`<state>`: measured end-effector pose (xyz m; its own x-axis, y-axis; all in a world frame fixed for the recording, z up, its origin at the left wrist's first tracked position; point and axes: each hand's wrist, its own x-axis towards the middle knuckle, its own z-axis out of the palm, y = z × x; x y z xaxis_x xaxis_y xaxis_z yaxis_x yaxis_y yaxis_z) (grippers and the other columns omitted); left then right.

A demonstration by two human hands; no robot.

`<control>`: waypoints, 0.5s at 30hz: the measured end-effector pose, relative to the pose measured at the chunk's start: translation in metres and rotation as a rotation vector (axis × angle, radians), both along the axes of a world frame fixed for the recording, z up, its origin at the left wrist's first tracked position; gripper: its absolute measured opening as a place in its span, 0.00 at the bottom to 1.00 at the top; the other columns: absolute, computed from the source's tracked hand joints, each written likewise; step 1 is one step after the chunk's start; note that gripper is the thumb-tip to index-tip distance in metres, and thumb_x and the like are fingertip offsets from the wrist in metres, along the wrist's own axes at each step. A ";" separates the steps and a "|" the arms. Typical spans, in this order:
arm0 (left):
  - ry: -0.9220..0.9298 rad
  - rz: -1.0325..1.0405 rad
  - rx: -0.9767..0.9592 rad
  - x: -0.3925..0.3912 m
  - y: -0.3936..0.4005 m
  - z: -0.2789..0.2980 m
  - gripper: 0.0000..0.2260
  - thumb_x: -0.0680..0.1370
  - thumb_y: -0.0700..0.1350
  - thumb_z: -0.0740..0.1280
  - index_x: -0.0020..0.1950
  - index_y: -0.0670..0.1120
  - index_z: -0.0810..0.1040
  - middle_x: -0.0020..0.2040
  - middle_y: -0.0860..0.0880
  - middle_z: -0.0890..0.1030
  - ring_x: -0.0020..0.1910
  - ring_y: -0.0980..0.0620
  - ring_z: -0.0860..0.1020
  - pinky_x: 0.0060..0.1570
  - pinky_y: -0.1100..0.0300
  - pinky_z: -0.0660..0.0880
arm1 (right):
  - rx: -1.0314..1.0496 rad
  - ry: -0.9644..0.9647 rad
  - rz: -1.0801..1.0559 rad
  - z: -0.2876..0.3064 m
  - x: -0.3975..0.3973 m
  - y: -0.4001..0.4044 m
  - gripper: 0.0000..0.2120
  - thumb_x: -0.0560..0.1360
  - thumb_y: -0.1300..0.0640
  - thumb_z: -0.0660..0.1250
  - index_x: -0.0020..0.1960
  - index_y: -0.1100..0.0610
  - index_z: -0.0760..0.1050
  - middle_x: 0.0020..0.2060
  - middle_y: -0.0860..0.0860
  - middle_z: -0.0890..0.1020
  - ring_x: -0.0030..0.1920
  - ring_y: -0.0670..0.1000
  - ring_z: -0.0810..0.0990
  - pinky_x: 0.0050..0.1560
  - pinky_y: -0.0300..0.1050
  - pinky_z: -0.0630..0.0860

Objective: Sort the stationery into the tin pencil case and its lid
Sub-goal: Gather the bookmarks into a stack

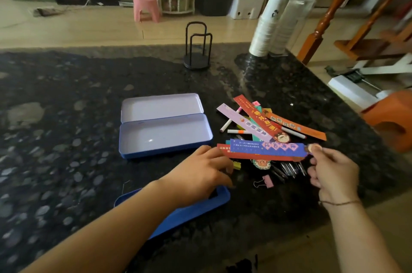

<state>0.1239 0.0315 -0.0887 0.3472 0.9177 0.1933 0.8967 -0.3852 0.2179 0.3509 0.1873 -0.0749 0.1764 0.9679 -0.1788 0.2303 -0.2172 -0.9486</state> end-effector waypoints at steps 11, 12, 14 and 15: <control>-1.002 0.718 -0.094 -0.002 -0.049 0.086 0.20 0.71 0.62 0.61 0.58 0.57 0.78 0.52 0.59 0.82 0.54 0.64 0.78 0.53 0.65 0.76 | 0.178 0.253 0.436 0.066 -0.022 -0.030 0.08 0.78 0.60 0.63 0.43 0.54 0.79 0.31 0.49 0.77 0.22 0.45 0.68 0.20 0.34 0.60; -1.025 0.665 -0.229 -0.001 -0.054 0.087 0.21 0.71 0.64 0.60 0.58 0.57 0.78 0.52 0.58 0.83 0.52 0.63 0.79 0.52 0.63 0.77 | 0.168 0.227 0.526 0.068 -0.033 -0.038 0.08 0.78 0.61 0.63 0.43 0.54 0.80 0.31 0.49 0.78 0.22 0.45 0.67 0.20 0.33 0.60; -1.192 0.546 -0.503 0.006 -0.059 0.087 0.21 0.74 0.63 0.60 0.58 0.52 0.79 0.53 0.51 0.84 0.50 0.52 0.82 0.54 0.53 0.78 | 0.167 0.173 0.676 0.069 -0.054 -0.056 0.08 0.77 0.61 0.64 0.42 0.55 0.81 0.30 0.53 0.78 0.24 0.46 0.66 0.22 0.35 0.61; -1.318 0.517 -0.613 0.011 -0.061 0.085 0.20 0.76 0.61 0.60 0.58 0.50 0.79 0.52 0.46 0.84 0.48 0.45 0.83 0.53 0.49 0.77 | 0.164 0.164 0.728 0.067 -0.063 -0.064 0.07 0.76 0.60 0.66 0.42 0.55 0.81 0.31 0.56 0.78 0.24 0.47 0.66 0.22 0.36 0.61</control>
